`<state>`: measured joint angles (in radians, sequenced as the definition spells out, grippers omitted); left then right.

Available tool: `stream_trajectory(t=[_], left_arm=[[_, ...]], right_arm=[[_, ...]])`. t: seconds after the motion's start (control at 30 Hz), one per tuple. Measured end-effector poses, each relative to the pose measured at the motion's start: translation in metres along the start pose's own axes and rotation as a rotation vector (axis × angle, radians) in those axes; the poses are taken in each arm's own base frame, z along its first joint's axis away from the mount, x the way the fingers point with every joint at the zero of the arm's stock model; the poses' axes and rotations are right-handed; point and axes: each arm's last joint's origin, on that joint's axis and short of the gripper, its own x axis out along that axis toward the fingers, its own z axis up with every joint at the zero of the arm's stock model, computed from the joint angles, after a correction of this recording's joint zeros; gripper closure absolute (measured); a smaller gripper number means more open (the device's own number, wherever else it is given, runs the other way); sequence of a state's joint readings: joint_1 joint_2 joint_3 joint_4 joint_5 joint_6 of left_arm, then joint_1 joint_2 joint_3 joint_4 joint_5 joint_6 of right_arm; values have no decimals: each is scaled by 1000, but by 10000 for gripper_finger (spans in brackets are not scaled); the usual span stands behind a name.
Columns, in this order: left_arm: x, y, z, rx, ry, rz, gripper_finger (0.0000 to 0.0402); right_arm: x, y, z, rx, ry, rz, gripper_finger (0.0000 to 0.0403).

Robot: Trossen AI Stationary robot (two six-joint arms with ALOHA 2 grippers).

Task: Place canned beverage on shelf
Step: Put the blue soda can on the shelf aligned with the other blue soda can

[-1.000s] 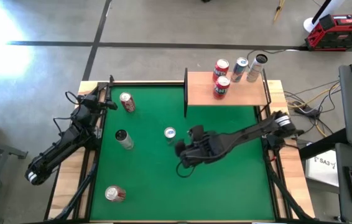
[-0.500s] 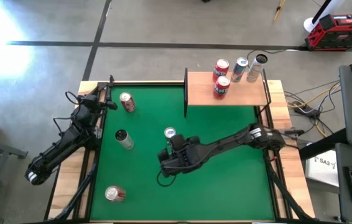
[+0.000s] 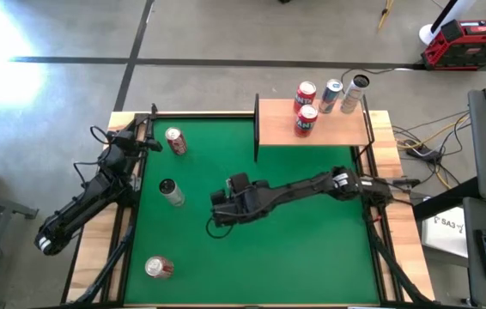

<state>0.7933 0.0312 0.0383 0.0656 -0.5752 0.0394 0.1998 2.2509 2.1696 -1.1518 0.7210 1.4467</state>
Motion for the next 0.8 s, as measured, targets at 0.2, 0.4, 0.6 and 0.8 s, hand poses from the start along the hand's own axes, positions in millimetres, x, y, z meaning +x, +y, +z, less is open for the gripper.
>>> stream_trajectory(t=[0.2, 0.4, 0.6, 0.8], left_arm=[[0, 0, 0, 0, 0, 1, 108], [0, 0, 0, 0, 0, 1, 108], [0, 0, 0, 1, 1, 0, 108], [0, 0, 0, 0, 0, 0, 108]], right_arm=[[16, 1, 1, 18, 15, -16, 19], [26, 1, -5, 56, 1, -39, 47], [30, 1, -9, 82, 12, -49, 142], [29, -2, -8, 86, 2, -73, 180]])
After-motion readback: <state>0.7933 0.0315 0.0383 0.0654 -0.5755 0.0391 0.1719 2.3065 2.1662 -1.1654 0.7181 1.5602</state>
